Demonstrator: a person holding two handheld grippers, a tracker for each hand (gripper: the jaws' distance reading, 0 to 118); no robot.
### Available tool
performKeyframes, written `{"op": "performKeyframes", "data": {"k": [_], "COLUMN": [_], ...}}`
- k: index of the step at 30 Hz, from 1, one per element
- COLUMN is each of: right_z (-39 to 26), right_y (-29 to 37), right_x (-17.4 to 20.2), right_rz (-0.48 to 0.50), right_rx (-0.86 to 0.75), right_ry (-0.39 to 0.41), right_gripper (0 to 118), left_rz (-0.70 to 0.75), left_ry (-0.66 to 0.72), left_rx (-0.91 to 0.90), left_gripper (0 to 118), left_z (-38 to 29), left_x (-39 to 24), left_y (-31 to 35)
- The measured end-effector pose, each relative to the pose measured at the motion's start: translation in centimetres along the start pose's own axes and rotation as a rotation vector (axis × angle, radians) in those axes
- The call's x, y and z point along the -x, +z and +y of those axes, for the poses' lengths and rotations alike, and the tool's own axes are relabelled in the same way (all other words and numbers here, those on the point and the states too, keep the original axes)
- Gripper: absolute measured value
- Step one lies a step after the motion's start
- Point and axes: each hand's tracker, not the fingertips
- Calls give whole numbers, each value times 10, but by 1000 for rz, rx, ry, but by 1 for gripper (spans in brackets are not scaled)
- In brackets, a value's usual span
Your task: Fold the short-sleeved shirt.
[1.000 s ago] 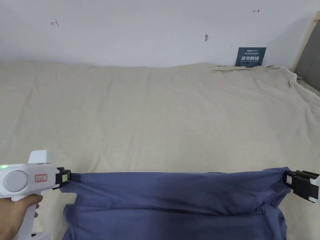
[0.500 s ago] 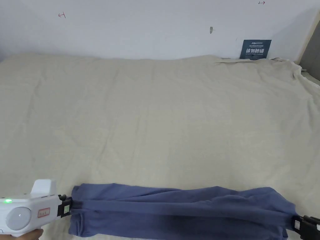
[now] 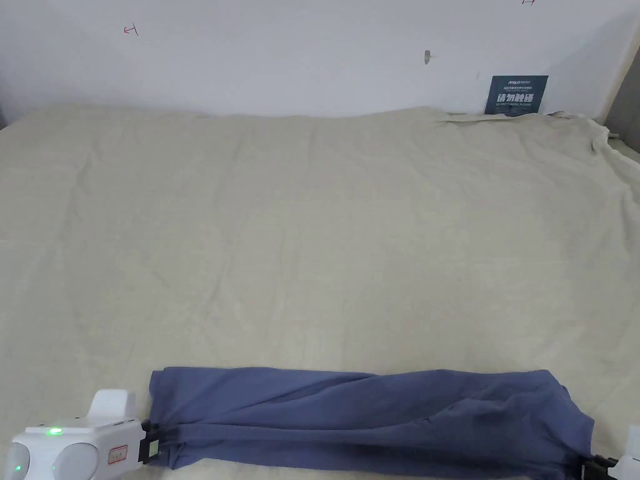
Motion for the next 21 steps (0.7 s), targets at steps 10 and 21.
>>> {"op": "performKeyframes", "data": {"k": [10, 21], "right_z": [37, 80], "right_y": [64, 122], "right_x": [28, 81], "right_rz": [35, 3], "right_rx": [-230, -566], "right_ry": [58, 131], "right_gripper": [100, 100], "left_rz": [-6, -4], "left_ry": [47, 59], "left_rx": [-107, -384], "left_gripper": [102, 110], "left_z": [33, 90], "left_x": [0, -17], "left_y": [49, 108]}}
